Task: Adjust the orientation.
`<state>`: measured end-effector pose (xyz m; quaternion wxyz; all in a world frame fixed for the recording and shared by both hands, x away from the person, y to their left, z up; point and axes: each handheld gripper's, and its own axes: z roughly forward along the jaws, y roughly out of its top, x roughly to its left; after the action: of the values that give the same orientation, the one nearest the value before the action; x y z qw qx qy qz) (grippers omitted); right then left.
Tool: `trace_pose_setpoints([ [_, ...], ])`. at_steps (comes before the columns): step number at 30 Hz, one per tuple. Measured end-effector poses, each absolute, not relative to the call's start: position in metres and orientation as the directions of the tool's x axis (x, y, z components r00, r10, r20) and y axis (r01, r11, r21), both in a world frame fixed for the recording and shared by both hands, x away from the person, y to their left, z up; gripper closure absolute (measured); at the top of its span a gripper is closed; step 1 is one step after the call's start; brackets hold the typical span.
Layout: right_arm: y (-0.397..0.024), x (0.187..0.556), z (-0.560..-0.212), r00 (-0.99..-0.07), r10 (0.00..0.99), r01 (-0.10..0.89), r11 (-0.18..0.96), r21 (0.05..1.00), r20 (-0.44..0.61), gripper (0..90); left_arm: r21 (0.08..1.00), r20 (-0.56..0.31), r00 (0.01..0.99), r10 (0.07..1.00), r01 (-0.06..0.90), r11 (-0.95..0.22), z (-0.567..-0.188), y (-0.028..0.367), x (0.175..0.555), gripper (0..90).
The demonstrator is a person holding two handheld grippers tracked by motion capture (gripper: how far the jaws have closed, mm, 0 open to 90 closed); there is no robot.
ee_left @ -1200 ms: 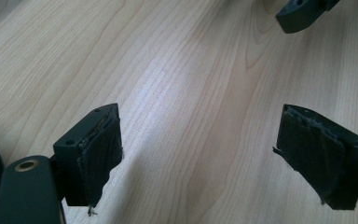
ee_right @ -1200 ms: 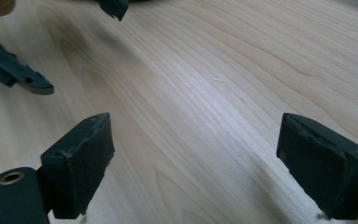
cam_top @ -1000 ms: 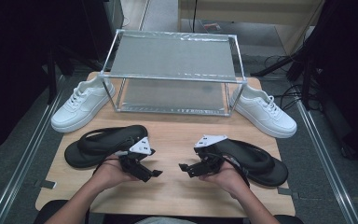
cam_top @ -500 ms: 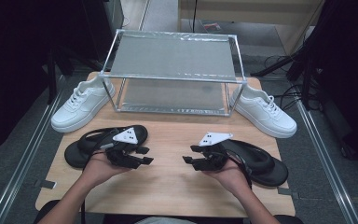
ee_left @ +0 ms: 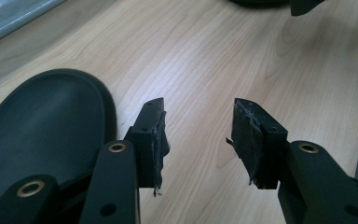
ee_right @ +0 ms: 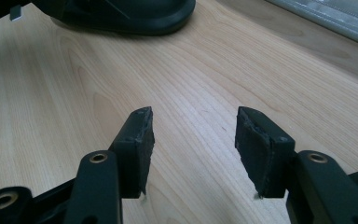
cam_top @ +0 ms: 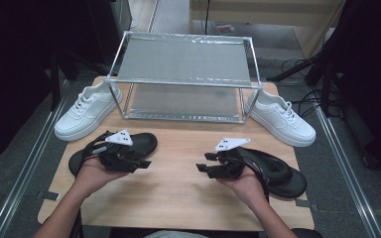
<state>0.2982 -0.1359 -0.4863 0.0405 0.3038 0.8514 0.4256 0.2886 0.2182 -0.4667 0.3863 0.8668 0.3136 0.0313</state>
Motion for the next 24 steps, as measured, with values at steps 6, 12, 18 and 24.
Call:
trace_pose_setpoints([
  [6, -0.138, 0.301, -0.486, -0.806, 0.559, 0.491, 0.446, 0.748, 0.196, 46.9, 0.694, -0.19, 0.789, 0.584, 0.528, -0.489, -0.466, 0.227, 0.291, 53.3],
  [12, -0.136, 0.299, -0.488, -0.823, 0.549, 0.461, 0.492, 0.738, 0.149, 45.4, 0.693, -0.199, 0.761, 0.617, 0.555, -0.46, -0.464, 0.242, 0.293, 54.8],
  [18, -0.133, 0.298, -0.49, -0.831, 0.542, 0.447, 0.516, 0.731, 0.125, 45.1, 0.704, -0.197, 0.735, 0.649, 0.566, -0.428, -0.46, 0.261, 0.295, 54.9],
  [24, -0.132, 0.299, -0.492, -0.832, 0.543, 0.448, 0.531, 0.719, 0.118, 44.7, 0.713, -0.189, 0.719, 0.669, 0.569, -0.41, -0.46, 0.279, 0.297, 52.9],
])
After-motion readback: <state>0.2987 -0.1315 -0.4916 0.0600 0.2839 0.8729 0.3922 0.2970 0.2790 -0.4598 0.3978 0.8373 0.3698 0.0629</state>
